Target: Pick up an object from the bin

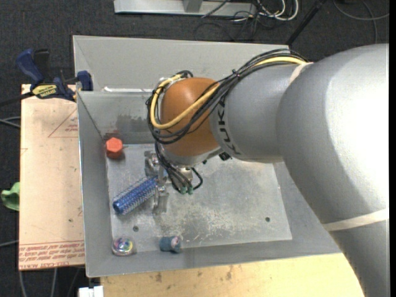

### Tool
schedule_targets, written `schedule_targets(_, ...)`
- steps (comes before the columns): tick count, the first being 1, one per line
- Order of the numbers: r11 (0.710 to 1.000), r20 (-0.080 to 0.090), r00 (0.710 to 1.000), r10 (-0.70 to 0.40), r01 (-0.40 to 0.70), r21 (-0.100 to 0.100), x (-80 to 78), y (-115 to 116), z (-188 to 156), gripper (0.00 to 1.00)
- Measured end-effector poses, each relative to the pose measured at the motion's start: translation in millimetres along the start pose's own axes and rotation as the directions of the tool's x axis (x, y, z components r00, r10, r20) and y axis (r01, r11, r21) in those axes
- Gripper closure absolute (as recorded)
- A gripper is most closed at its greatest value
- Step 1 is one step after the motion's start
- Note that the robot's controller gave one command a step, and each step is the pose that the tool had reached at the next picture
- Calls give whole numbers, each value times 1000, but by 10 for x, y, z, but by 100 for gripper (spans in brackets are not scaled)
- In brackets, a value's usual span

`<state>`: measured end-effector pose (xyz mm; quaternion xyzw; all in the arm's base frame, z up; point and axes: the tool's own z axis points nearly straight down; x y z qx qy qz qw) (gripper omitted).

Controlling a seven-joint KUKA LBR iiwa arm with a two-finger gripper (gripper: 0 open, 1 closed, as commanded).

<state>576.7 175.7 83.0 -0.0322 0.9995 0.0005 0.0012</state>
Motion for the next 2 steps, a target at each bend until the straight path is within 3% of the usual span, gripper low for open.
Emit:
schedule_targets(1, 1000, -2, 1000, 0, 0, -1, 15, 7, -31, 100)
schedule_targets(2, 997, 8, 997, 83, -83, -4, -134, 346, -2174, 100)
